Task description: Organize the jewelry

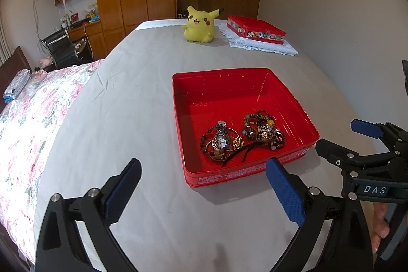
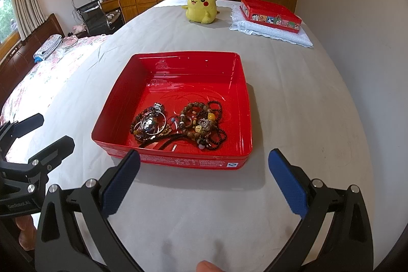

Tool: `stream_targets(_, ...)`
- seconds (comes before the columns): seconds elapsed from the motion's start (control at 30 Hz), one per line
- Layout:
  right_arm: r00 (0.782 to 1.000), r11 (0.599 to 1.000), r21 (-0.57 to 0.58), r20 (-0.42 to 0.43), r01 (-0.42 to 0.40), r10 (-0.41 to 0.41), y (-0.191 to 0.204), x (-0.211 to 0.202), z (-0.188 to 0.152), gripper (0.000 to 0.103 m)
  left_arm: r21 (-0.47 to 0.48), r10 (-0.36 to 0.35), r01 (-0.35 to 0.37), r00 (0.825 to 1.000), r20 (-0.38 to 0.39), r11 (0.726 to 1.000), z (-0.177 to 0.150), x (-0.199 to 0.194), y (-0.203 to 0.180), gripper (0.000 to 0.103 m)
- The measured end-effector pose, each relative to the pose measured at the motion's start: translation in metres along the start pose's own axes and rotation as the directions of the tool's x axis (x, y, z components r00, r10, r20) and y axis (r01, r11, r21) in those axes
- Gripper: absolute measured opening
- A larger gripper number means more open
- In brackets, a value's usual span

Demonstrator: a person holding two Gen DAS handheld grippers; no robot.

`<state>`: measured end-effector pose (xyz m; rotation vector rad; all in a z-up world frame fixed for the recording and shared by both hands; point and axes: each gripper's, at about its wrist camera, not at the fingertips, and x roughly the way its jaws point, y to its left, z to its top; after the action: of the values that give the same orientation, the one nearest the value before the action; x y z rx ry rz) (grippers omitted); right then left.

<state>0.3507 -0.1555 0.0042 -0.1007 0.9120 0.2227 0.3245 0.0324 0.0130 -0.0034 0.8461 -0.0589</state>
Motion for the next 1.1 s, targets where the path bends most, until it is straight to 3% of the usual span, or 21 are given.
stream_targets(1.1,1.000,1.000,0.002,-0.001,-0.001,0.001,-0.0036,-0.0006,-0.0013,0.100,0.000,-0.002,0.002,1.000,-0.003,1.000,0.0003,-0.0005,-0.0008,0.098)
